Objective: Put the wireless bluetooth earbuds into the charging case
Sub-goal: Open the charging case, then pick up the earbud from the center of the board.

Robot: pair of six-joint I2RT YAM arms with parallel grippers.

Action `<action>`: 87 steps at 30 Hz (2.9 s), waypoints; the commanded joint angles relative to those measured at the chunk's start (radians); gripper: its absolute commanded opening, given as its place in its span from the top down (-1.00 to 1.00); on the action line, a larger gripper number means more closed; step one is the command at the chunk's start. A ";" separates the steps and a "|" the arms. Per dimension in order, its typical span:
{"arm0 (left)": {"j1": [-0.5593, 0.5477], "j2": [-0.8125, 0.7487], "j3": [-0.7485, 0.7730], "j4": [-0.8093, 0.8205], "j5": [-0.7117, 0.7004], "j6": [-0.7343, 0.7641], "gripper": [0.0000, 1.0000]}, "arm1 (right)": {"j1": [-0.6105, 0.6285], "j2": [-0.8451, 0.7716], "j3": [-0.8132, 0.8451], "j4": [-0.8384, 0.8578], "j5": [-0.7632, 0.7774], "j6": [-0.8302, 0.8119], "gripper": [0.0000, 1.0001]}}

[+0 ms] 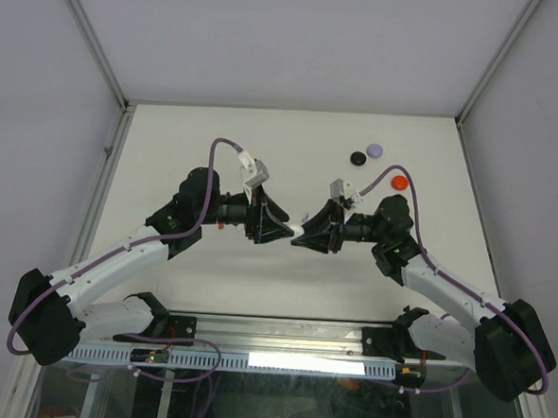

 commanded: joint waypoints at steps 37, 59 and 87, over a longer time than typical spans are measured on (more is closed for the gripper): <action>0.039 -0.081 0.054 -0.155 -0.366 -0.036 -0.48 | 0.026 -0.084 -0.077 0.086 0.152 -0.193 1.00; 0.115 0.502 0.384 -0.418 -0.918 -0.199 -0.50 | 0.025 -0.098 -0.291 0.389 0.488 -0.216 1.00; 0.149 0.903 0.616 -0.517 -1.081 -0.097 -0.37 | 0.025 -0.081 -0.270 0.363 0.441 -0.187 1.00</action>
